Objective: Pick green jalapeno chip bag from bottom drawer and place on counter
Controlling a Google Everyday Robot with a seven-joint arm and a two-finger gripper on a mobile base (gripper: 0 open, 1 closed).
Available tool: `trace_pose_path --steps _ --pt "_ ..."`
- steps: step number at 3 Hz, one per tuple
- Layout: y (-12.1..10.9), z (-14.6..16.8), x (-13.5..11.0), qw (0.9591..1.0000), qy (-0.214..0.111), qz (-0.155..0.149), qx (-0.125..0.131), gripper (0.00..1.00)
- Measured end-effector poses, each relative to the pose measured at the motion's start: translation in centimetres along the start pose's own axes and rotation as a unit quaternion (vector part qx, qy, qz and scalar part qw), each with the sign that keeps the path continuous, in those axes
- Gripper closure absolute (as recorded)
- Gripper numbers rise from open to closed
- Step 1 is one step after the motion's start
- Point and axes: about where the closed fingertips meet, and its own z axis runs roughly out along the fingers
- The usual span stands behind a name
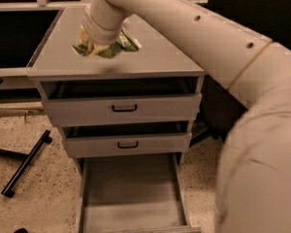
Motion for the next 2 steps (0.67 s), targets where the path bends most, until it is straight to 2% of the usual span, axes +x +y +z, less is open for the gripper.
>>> trace_pose_path --steps 1,2 --pt "-5.5 -0.8 1.5 0.9986 0.024 -0.043 0.021 1.0" --pt "-10.1 -2.9 2.7 0.9957 0.041 -0.061 0.055 1.0"
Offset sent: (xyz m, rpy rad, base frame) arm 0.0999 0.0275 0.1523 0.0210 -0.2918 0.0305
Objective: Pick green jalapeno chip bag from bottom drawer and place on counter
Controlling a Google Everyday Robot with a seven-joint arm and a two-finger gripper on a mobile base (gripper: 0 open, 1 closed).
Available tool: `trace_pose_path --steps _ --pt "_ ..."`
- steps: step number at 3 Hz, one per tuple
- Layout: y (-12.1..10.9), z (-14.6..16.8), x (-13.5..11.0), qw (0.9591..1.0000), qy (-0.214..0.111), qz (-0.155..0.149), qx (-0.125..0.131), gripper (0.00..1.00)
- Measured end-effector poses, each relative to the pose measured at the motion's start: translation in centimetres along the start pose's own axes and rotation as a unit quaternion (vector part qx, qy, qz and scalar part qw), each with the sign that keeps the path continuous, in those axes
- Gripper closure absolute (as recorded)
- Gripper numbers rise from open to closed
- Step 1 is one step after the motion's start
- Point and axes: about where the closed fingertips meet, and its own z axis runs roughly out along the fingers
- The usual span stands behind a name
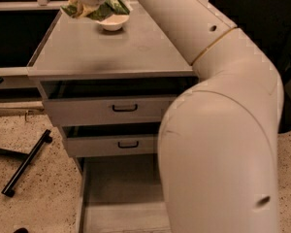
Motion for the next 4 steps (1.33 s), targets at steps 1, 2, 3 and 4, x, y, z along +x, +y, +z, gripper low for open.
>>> trace_pose_path --steps 1,2,3,4 --pt "-4.1 -1.4 1.7 0.9992 0.016 -0.014 0.033 1.0" --pt "-4.1 -1.4 1.7 0.9992 0.016 -0.014 0.032 1.0" --pt "-0.9 1.2 2.6 0.9996 0.006 0.025 -0.015 1.0" --pt "5.0 4.7 3.2 0.9919 -0.021 0.088 -0.089 1.0"
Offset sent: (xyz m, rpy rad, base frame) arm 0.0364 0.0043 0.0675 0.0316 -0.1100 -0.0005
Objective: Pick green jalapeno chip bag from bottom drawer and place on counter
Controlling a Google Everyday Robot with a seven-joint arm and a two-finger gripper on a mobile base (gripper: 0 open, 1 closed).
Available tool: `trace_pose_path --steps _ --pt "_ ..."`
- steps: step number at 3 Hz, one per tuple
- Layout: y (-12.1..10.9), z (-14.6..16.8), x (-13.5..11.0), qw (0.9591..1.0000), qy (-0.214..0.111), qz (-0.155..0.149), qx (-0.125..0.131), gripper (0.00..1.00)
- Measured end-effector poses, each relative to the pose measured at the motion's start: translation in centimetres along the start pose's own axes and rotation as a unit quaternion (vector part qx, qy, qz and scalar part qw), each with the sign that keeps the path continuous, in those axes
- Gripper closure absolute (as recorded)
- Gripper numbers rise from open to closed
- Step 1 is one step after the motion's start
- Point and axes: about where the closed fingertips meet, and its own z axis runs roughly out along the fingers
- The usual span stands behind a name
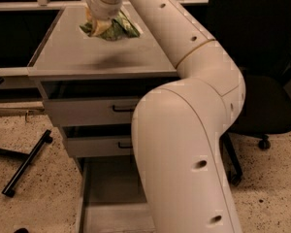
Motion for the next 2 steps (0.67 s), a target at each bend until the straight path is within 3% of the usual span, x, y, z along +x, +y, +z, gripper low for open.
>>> trace_pose_path --steps 1,2 --pt "3.86 1.83 0.52 0.9975 -0.027 0.054 -0.036 1.0" --pt "4.39 2.29 0.54 0.997 -0.028 0.058 -0.042 0.81"
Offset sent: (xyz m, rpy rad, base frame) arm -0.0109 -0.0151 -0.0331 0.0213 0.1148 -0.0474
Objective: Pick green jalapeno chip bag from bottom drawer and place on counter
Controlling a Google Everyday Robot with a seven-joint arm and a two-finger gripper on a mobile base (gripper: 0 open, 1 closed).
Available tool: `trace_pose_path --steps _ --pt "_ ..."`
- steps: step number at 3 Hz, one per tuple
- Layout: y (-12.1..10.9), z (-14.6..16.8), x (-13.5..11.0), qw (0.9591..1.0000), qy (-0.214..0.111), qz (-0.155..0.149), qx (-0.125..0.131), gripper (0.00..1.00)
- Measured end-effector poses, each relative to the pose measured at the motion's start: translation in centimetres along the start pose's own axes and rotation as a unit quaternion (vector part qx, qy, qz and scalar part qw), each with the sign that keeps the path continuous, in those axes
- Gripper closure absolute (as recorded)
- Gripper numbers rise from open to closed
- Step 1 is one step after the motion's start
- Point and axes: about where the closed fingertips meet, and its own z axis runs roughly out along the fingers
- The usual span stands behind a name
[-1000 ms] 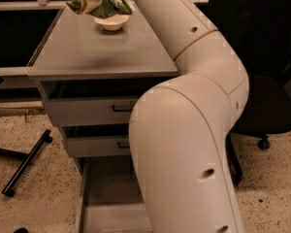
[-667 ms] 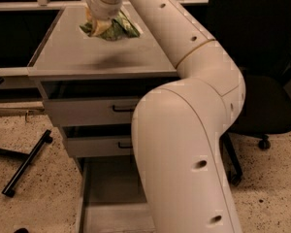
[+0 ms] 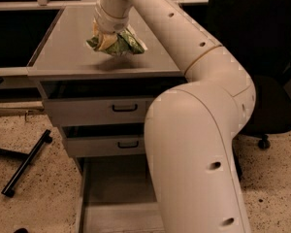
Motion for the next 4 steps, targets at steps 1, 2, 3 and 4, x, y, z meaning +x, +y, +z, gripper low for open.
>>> trace_pose_path --steps 1,2,3,4 --pt "0.0 0.0 0.0 1.0 0.0 0.0 0.0 0.58" --pt "0.0 0.01 0.0 1.0 0.0 0.0 0.0 0.35" --pt "0.0 0.01 0.0 1.0 0.0 0.0 0.0 0.12" --pt "0.0 0.01 0.0 1.0 0.0 0.0 0.0 0.0"
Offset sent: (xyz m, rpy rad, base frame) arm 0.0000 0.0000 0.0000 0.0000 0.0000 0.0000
